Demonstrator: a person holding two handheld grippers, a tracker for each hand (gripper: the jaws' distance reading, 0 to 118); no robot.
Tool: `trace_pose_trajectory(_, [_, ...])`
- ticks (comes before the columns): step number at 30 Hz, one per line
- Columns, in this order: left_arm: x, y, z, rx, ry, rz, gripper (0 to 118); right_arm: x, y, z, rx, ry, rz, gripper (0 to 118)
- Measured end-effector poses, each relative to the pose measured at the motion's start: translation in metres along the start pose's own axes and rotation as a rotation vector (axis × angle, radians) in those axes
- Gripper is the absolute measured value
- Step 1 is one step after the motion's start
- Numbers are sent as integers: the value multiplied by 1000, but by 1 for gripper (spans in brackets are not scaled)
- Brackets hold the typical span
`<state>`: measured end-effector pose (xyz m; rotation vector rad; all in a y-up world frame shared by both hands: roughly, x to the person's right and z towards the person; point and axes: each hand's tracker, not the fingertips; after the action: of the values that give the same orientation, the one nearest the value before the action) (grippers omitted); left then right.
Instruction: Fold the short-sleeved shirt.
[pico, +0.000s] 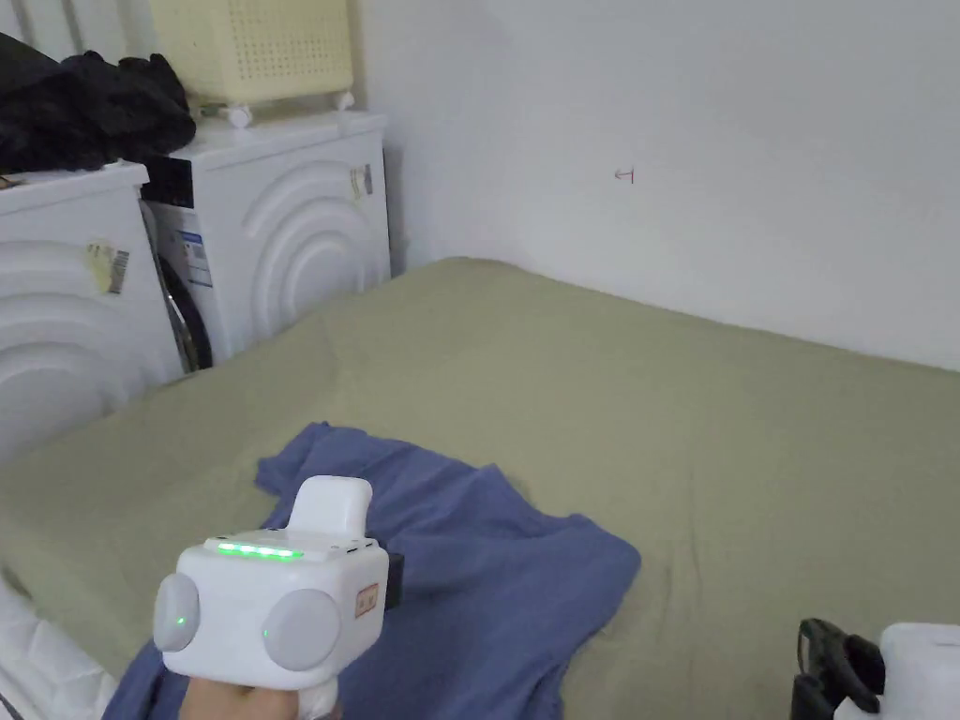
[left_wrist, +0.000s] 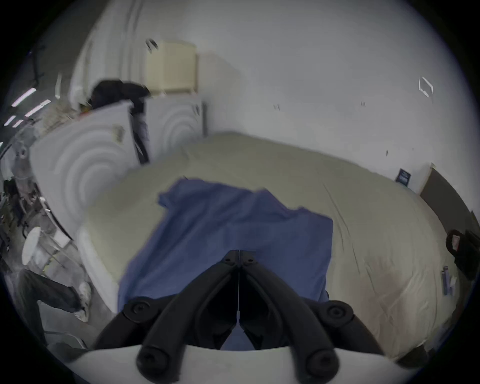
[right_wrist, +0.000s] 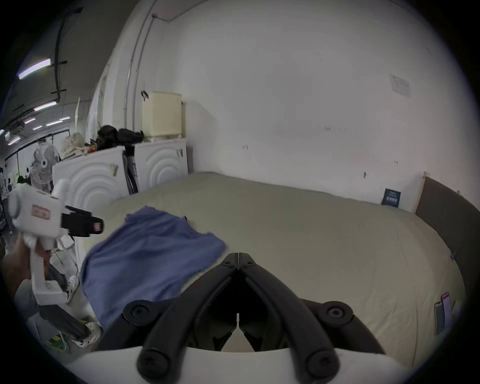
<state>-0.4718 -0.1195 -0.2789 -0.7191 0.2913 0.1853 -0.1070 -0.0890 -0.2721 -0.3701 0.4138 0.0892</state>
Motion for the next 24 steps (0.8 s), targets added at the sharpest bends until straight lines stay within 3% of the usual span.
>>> trace_pose_trajectory(1, [3, 0, -24, -65, -16, -11, 9, 4, -9, -4, -30, -6, -7, 0])
trace_pose_trajectory(4, [10, -4, -85, -191, -27, -56, 103, 18, -30, -15, -94, -18, -33, 0])
trace_pose_trajectory(5, [12, -6, -103, -237, -29, -93, 114, 20, -37, -18, -110, -23, -35, 0])
trace_pose_trajectory(10, [21, -18, -154, -328, 50, -146, 114, 35, -62, -24, -189, -55, -55, 0])
trace_pose_trajectory(13, [21, -16, -142, -323, 23, -108, 112, 44, -67, -14, -204, -60, -69, 0])
trace_pose_trajectory(14, [23, -15, -135, -311, -1, -120, 100, 47, -67, -10, -205, -62, -72, 0])
trace_pose_trajectory(15, [24, -13, -124, -290, -3, -121, 82, 50, -66, -5, -203, -65, -74, 0])
trace_pose_trajectory(16, [26, -10, -117, -269, 18, -149, 50, 53, -64, 2, -198, -70, -79, 0])
trace_pose_trajectory(17, [29, -10, -113, -239, 59, -160, 0, 55, -63, 8, -191, -73, -84, 0])
trace_pose_trajectory(20, [35, 5, -78, -214, -30, -108, 0, 65, -58, 36, -168, -87, -79, 0])
trace_pose_trajectory(24, [72, 24, -46, -138, -23, -259, 0, 86, -54, 78, -129, -138, -83, 0])
